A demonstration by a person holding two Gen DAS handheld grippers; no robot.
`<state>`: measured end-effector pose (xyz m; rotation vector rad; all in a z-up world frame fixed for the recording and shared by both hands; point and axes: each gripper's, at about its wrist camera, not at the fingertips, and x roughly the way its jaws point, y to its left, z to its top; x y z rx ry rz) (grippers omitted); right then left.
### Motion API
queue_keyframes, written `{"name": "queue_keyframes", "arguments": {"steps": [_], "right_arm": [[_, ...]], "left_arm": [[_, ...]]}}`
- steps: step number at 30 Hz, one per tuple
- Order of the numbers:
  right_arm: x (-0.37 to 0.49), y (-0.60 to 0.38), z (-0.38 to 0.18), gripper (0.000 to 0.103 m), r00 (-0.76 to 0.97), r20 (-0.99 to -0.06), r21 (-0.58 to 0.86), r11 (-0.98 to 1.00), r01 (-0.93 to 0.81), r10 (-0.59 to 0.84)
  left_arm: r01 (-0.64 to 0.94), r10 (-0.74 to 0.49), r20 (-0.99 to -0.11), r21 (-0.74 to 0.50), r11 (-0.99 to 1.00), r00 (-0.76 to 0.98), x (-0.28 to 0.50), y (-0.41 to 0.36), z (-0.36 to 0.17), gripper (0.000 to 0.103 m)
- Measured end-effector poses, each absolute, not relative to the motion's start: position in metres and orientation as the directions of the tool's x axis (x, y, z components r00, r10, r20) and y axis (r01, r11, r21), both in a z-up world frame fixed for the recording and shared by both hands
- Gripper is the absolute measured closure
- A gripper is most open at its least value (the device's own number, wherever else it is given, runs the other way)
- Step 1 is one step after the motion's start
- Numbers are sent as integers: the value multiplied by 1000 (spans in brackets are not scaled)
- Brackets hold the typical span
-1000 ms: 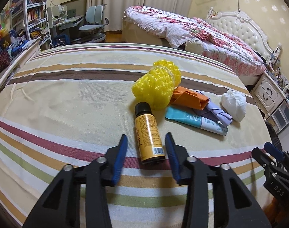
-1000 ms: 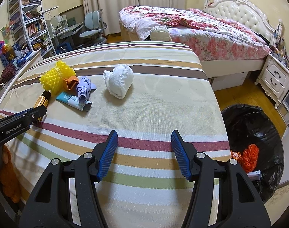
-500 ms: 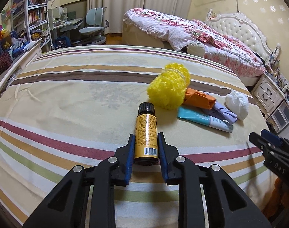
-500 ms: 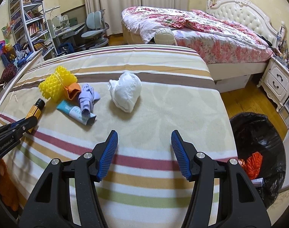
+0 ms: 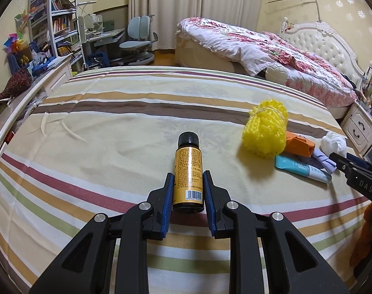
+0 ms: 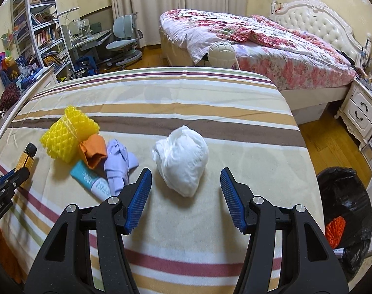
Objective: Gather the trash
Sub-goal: 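Grasp the gold spray can with the left tool while the right tool grasps the white cloth, then carry the gold can and white cloth over the black bin and open both tools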
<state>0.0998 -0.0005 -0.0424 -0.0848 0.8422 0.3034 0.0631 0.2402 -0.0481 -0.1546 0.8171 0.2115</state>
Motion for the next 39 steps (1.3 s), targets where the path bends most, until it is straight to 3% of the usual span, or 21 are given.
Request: {"name": "queue_keyframes", "arguments": {"steps": [2, 5, 7, 21, 39], "right_arm": [[103, 1, -42, 47, 630, -743, 42, 956, -292, 225], [106, 4, -44, 67, 615, -753, 46, 951, -305, 234], [104, 3, -43, 70, 619, -749, 49, 952, -302, 234], [50, -49, -25, 71, 666, -714, 64, 967, -245, 216], [1, -172, -2, 71, 760, -650, 4, 1000, -4, 6]], "left_arm": [[-248, 122, -739, -63, 967, 663, 64, 242, -49, 78], [-247, 118, -740, -67, 967, 662, 63, 242, -49, 78], [-244, 120, -736, -64, 968, 666, 62, 241, -48, 78], [-123, 26, -691, -92, 988, 722, 42, 191, -30, 78], [217, -230, -602, -95, 972, 765, 47, 41, -4, 78]]}}
